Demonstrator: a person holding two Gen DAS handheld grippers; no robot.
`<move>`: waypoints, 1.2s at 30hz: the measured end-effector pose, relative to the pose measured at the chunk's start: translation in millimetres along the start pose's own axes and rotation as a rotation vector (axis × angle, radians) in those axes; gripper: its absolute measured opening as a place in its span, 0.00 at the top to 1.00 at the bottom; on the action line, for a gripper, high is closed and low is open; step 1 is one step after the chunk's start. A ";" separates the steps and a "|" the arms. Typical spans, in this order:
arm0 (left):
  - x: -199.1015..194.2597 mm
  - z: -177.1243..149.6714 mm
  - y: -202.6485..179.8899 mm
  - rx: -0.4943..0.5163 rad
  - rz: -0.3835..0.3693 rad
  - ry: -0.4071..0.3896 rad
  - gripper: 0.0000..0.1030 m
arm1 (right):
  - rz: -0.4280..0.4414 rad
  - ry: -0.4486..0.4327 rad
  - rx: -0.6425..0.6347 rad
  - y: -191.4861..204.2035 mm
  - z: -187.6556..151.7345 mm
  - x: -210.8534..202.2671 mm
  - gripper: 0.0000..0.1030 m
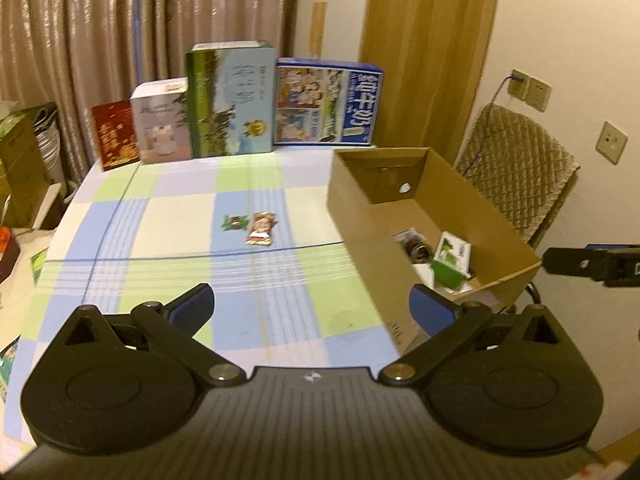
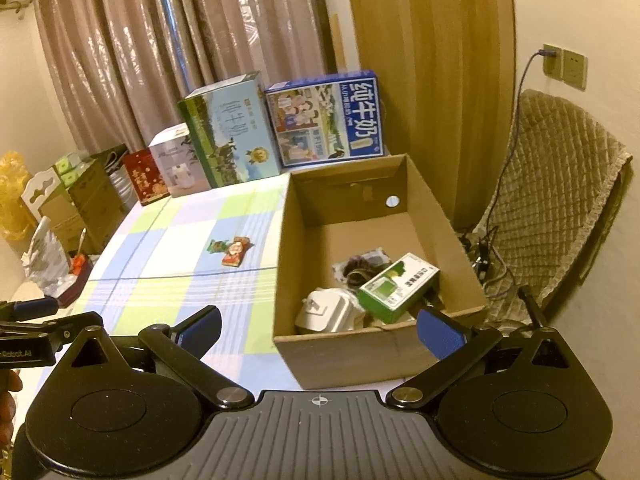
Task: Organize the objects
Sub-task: 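Move both open tools back over the two candies on the table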
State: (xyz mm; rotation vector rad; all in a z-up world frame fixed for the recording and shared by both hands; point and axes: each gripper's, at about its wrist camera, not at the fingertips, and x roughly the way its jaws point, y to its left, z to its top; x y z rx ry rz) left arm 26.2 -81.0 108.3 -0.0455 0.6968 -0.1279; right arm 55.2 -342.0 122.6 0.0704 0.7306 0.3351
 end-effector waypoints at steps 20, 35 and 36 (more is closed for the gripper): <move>-15.7 -13.8 56.6 -0.062 0.089 0.006 0.01 | 0.083 0.020 -0.062 59.5 2.7 23.0 0.02; -8.2 -13.6 84.4 -0.088 0.123 0.009 0.01 | 0.136 0.020 -0.102 92.4 6.8 48.1 0.02; -7.0 -13.6 86.8 -0.092 0.124 0.008 0.01 | 0.139 0.020 -0.105 93.7 7.1 50.5 0.02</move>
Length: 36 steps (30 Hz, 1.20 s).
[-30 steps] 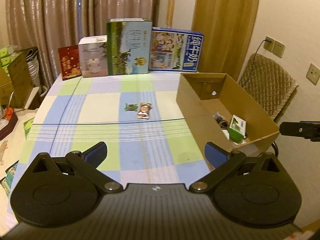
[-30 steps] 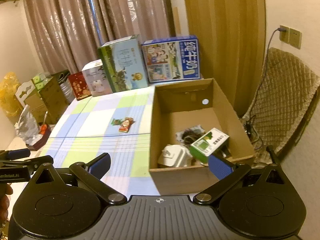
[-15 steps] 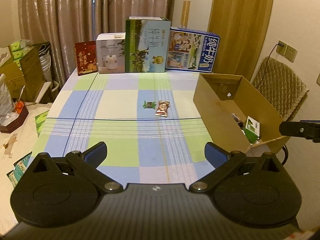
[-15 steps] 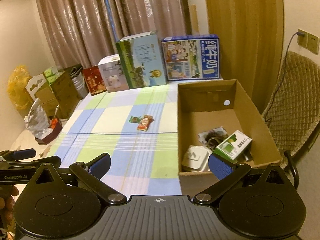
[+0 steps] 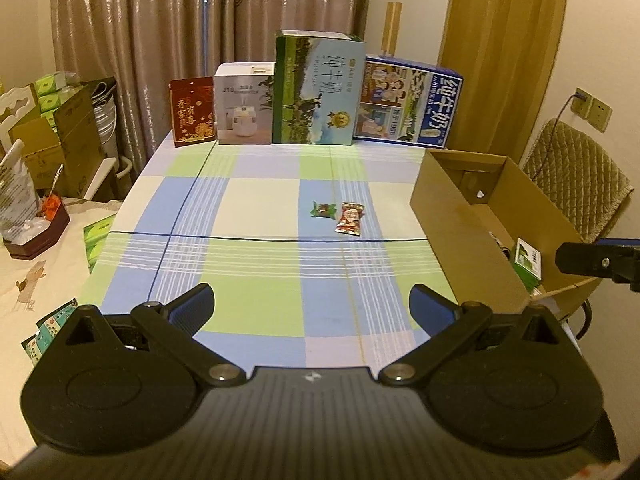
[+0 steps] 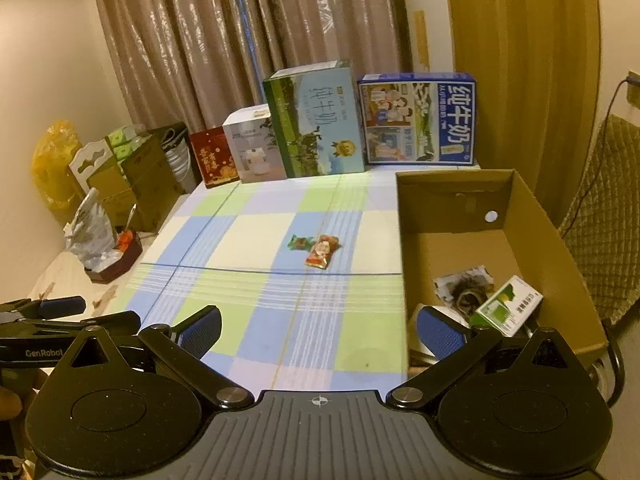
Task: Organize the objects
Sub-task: 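Move both open tools back over the two candies on the table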
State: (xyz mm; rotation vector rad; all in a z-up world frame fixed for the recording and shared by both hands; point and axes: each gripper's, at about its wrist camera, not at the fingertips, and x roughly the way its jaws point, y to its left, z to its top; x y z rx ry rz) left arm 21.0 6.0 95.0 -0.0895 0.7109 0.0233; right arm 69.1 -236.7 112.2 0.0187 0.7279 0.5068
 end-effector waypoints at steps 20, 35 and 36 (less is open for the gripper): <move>99.8 22.8 46.8 0.010 0.076 0.053 0.01 | 0.024 0.021 -0.002 14.6 20.8 134.0 0.29; 236.1 49.1 57.8 0.025 0.092 0.034 0.01 | -0.006 0.075 0.080 -19.9 24.8 272.1 0.52; 242.9 51.9 58.0 0.019 0.091 0.029 0.01 | -0.010 0.075 0.084 -24.1 26.9 281.3 0.53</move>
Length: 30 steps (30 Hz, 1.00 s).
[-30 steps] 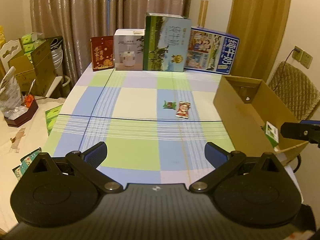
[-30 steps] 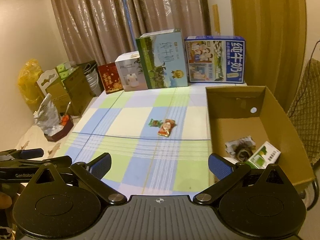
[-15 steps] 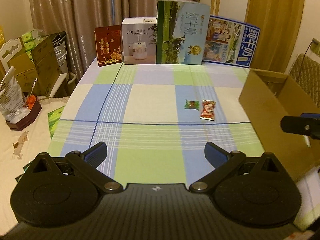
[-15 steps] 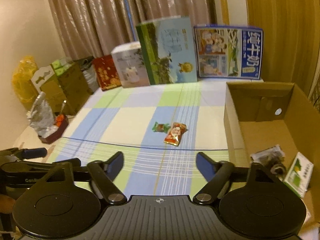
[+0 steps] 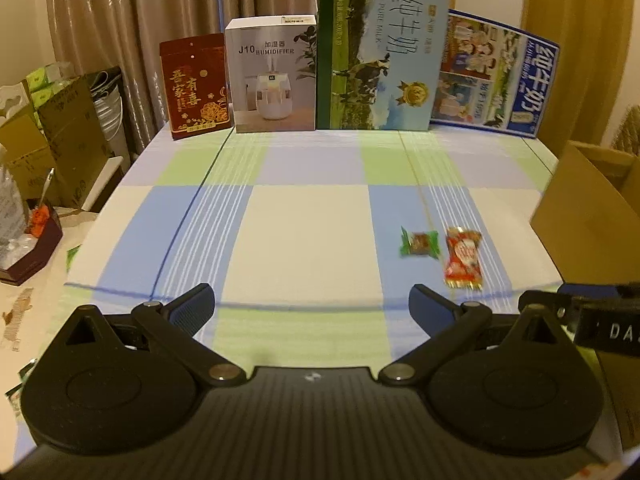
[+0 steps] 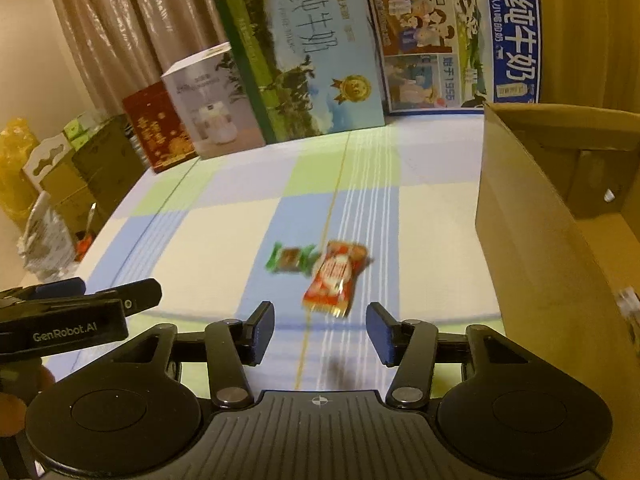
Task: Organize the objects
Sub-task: 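Move both open tools back over the two candies on the table, then grasp the red-orange wrapped candy with the right tool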
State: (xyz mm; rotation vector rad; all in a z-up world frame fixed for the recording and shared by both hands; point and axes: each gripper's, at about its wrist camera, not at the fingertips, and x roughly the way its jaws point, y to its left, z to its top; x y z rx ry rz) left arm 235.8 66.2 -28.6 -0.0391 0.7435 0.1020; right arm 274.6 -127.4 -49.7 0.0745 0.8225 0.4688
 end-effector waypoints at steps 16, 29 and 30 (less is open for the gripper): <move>69.1 11.2 9.0 -0.018 0.033 -0.002 0.03 | -0.041 0.046 -0.104 1.1 8.4 83.9 0.56; 74.6 6.1 18.3 0.000 0.026 0.047 0.01 | 0.124 0.141 -0.252 15.5 7.7 90.6 0.74; 74.5 6.2 20.7 -0.003 0.023 0.049 0.01 | 0.148 0.147 -0.252 15.7 6.9 89.0 0.74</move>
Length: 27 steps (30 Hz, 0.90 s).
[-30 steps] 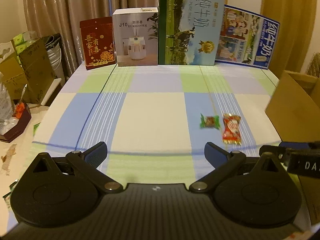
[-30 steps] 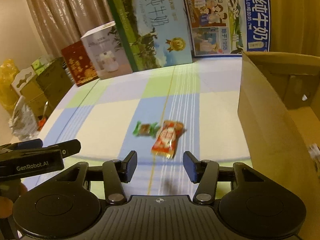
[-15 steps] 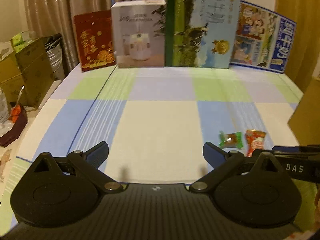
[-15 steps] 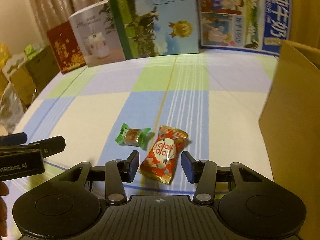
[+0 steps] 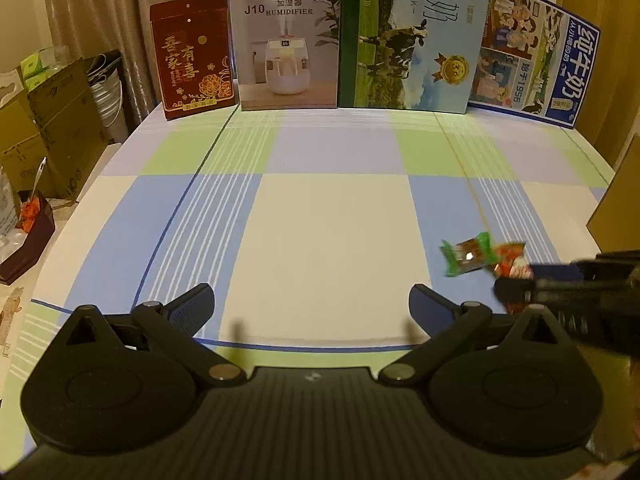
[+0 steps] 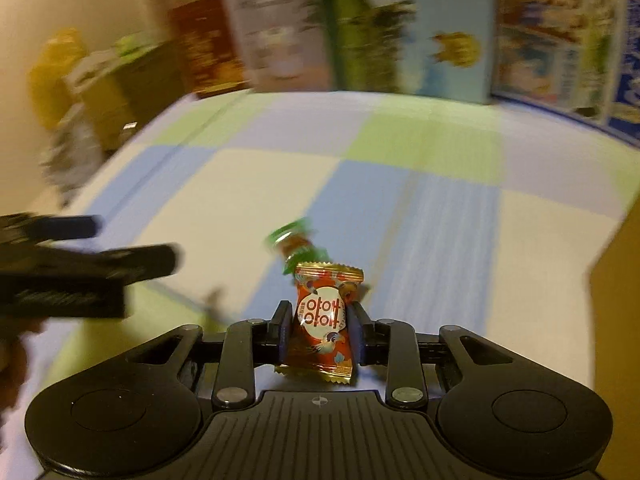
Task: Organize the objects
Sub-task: 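Grasp the red-orange wrapped candy with the right tool, then grasp the green-wrapped candy with the left tool while the right tool holds its candy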
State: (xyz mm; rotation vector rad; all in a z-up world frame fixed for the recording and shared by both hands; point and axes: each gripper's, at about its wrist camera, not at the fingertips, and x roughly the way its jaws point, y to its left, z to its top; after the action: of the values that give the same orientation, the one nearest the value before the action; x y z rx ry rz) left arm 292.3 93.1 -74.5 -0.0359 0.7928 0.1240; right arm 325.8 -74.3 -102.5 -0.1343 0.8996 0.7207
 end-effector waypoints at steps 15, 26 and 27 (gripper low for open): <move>22.1 9.2 -38.6 0.168 -0.182 -0.050 0.07 | -0.155 -0.045 0.205 -48.5 11.3 -22.3 0.74; 48.8 15.0 -57.8 0.089 -0.307 0.021 0.50 | -0.175 -0.043 0.246 -53.2 12.6 -22.3 0.74; 50.5 14.8 -57.3 0.075 -0.307 0.021 0.56 | -0.176 -0.045 0.246 -53.2 12.4 -22.3 0.74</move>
State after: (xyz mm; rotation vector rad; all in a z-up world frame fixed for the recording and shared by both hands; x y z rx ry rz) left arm 345.0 42.3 -100.9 -0.0874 0.8034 -0.1966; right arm 358.2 -121.3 -87.6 0.0213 0.9142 0.4437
